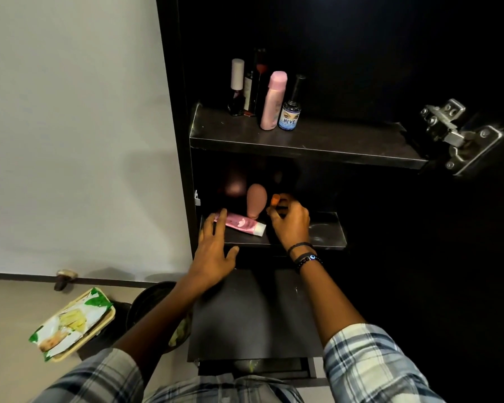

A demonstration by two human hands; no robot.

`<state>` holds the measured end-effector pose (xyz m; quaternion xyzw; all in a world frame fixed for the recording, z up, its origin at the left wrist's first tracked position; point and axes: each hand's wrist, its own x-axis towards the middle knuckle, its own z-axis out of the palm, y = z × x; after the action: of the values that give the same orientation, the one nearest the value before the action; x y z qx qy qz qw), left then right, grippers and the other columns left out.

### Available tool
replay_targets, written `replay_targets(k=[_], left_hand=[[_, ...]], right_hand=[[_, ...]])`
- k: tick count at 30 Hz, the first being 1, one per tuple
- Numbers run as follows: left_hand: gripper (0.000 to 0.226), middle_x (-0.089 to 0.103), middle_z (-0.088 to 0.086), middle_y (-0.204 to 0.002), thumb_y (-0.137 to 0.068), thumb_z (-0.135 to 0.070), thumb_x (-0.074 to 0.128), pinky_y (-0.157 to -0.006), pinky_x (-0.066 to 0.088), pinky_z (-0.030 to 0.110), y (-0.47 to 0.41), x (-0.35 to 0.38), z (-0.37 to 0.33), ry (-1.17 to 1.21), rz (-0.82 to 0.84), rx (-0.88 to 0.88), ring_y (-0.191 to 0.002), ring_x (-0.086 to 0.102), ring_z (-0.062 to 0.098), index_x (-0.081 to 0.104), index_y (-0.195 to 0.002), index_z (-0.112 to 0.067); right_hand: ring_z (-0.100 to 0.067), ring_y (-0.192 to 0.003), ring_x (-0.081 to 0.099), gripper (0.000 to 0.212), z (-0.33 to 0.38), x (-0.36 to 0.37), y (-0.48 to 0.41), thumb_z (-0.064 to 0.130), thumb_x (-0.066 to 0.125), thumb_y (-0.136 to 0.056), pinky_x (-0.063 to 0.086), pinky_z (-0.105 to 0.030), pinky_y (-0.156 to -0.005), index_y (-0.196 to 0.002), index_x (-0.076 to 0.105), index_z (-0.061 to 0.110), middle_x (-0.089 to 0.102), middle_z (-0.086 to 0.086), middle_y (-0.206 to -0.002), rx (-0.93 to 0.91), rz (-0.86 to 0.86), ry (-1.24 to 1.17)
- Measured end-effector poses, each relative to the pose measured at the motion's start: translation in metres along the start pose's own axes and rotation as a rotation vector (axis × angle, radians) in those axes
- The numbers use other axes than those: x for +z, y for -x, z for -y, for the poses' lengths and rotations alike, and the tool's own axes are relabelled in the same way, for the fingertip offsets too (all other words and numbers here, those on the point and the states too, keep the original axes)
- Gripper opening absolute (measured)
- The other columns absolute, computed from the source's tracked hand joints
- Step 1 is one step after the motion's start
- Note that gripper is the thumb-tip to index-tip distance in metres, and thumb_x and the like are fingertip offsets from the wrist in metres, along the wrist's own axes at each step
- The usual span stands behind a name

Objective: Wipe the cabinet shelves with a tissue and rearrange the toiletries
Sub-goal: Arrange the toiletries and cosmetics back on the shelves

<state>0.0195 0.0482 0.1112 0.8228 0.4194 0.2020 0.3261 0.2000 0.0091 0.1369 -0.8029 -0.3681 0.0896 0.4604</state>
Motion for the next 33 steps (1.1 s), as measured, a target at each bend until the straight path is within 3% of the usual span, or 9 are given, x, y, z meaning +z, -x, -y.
replay_targets(k=[9, 16, 22, 27, 33], left_hand=[[0.095, 0.002, 0.007, -0.157, -0.084, -0.020, 0.065, -0.114, 0.020, 0.038, 0.002, -0.005, 0.002, 0.016, 0.030, 0.004, -0.145, 0.007, 0.027, -0.003, -0.149, -0.017], [0.085, 0.004, 0.008, -0.157, -0.087, -0.017, 0.059, -0.116, 0.019, 0.037, 0.021, -0.011, 0.009, 0.014, 0.028, 0.100, -0.144, 0.009, 0.026, 0.002, -0.149, -0.010], [0.078, 0.005, 0.011, -0.157, -0.090, -0.017, 0.054, -0.115, 0.016, 0.031, 0.038, -0.021, 0.022, 0.003, 0.071, 0.124, -0.144, 0.011, 0.026, 0.004, -0.149, -0.008], [0.072, 0.009, 0.012, -0.157, -0.092, -0.017, 0.050, -0.118, 0.019, 0.038, 0.059, -0.030, 0.034, -0.024, 0.105, 0.229, -0.145, 0.010, 0.026, 0.007, -0.149, -0.007], [0.071, 0.013, 0.013, -0.156, -0.091, -0.017, 0.052, -0.119, 0.016, 0.039, 0.082, -0.030, 0.038, -0.045, 0.168, 0.304, -0.145, 0.010, 0.027, 0.011, -0.148, -0.006]], right_hand=[[-0.018, -0.096, 0.065, 0.049, 0.001, -0.009, 0.010, 0.039, 0.073, -0.079, 0.057, -0.039, -0.084, -0.119, 0.057, 0.014, 0.068, -0.005, -0.108, 0.055, 0.007, 0.021], [-0.023, -0.113, 0.057, 0.055, 0.008, -0.010, 0.037, 0.028, 0.072, -0.081, 0.050, -0.037, -0.094, -0.127, 0.046, 0.012, 0.058, -0.009, -0.124, -0.021, -0.087, 0.053], [-0.024, -0.130, 0.045, 0.064, 0.013, 0.000, 0.068, 0.023, 0.067, -0.085, 0.038, -0.031, -0.106, -0.139, 0.037, 0.010, 0.045, -0.010, -0.141, 0.000, -0.112, 0.078], [-0.022, -0.143, 0.025, 0.068, 0.017, 0.011, 0.110, 0.027, 0.061, -0.089, 0.025, -0.033, -0.116, -0.146, 0.027, 0.011, 0.028, -0.010, -0.154, 0.028, -0.143, 0.134], [-0.025, -0.148, 0.003, 0.076, 0.019, 0.011, 0.169, 0.034, 0.057, -0.091, 0.007, -0.035, -0.116, -0.151, 0.013, 0.018, 0.008, -0.006, -0.160, 0.106, -0.186, 0.215]])
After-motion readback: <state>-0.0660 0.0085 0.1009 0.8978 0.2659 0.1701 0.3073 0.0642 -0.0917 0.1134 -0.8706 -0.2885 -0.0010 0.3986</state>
